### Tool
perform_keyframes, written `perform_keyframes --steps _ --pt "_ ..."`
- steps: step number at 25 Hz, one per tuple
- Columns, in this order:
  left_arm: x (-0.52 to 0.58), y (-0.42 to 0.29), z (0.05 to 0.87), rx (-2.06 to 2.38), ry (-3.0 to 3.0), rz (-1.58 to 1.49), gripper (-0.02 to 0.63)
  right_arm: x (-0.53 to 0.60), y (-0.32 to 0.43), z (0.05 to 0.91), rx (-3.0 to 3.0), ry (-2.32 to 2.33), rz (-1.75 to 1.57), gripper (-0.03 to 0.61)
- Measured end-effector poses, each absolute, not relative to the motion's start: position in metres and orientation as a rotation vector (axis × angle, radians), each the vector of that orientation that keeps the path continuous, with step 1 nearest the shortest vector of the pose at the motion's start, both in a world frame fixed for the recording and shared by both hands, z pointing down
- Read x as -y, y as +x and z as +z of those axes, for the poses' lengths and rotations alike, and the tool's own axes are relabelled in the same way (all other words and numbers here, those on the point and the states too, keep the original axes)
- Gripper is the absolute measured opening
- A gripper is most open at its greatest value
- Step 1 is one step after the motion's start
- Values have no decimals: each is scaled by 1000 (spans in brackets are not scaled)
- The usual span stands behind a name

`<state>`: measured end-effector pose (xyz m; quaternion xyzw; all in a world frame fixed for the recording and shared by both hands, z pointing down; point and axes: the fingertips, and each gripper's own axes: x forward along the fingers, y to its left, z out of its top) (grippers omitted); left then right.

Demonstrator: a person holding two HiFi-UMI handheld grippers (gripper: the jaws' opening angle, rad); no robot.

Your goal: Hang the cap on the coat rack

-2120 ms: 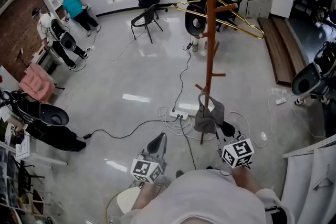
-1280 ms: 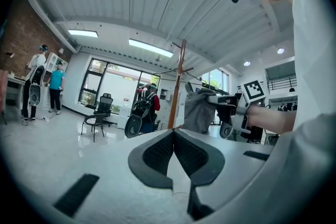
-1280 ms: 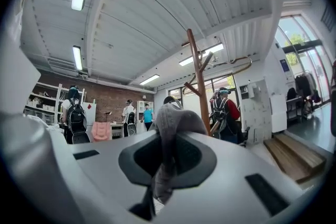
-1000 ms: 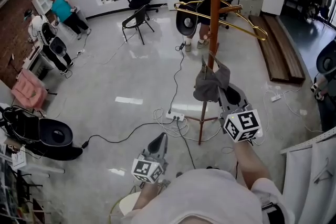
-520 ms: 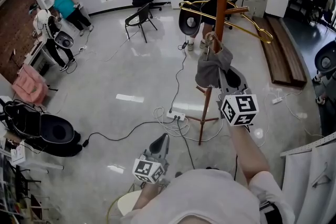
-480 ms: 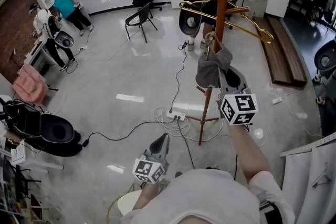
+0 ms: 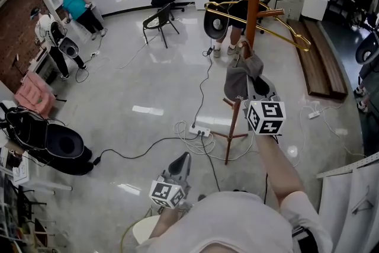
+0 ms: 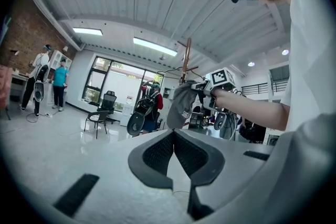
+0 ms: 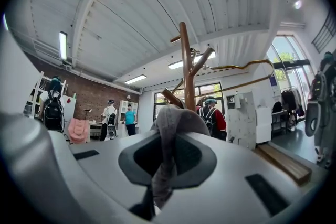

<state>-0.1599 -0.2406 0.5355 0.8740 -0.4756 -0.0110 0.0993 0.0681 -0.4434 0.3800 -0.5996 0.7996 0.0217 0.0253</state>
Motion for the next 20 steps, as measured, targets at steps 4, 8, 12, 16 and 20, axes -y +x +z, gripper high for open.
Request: perform_keyframes --steps 4,8,12,16,20 --pt "242 -155 536 1395 2593 -32 9 454 74 388 -2472 -1897 60 20" --pt "241 -149 535 1364 2630 -42 9 459 76 394 -2473 -1923 100 20" --pt "242 -149 530 1362 2635 -39 9 461 73 393 -2482 -1920 98 20" --pt "241 -151 531 1372 2622 -30 9 460 70 392 -2491 -1915 98 20" --pt "239 -151 537 1381 2604 -26 9 457 70 396 -2499 -1915 112 20"
